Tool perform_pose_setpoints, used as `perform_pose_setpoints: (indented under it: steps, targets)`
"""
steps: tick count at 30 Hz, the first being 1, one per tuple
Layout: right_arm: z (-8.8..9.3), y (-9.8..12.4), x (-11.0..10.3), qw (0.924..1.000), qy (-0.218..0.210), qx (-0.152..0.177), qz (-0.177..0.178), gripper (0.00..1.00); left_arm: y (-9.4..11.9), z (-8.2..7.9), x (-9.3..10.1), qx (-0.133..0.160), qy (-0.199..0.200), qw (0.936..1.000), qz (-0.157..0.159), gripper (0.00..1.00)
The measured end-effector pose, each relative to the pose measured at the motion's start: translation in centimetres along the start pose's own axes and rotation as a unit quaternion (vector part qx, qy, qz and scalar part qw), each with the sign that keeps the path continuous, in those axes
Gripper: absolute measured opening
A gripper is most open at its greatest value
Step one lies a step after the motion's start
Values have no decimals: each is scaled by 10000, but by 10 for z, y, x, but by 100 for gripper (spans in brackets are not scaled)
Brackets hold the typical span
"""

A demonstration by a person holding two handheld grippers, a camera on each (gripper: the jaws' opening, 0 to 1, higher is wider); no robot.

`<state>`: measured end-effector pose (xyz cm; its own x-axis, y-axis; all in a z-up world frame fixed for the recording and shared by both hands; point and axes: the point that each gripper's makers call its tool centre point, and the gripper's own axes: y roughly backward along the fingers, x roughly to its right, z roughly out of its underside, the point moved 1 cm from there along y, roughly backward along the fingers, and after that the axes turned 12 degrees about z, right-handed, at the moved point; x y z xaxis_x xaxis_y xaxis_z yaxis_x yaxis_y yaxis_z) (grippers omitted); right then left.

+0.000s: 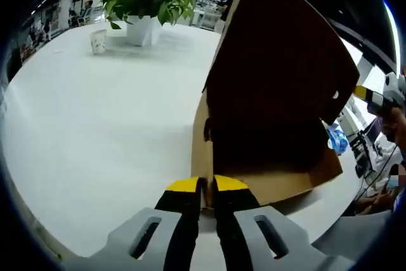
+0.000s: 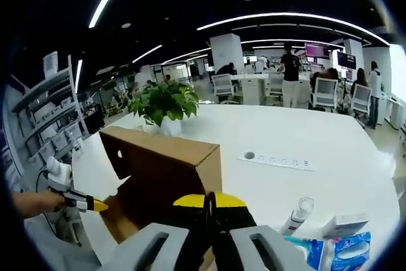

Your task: Operate the shoe box by opening the lid, removing the specified soft item, and placing it in the target area until the item is outside and the box remains undamaged.

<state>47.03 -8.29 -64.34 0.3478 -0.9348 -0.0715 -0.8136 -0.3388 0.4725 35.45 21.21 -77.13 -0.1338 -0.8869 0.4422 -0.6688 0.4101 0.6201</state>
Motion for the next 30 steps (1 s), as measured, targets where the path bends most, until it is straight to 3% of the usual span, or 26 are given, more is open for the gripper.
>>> perform_pose_setpoints:
  steps: [10, 22, 30]
  targets:
    - [11, 13, -6, 10000, -42, 46, 16, 0, -1, -1, 1, 119, 29, 9999, 67, 6]
    - [21, 29, -10, 9998, -32, 180, 100, 0, 1, -3, 1, 85, -423, 9990, 127, 6]
    - [33, 36, -14, 9998, -67, 171, 75, 0, 1, -1, 2, 24, -448, 9989, 166, 6]
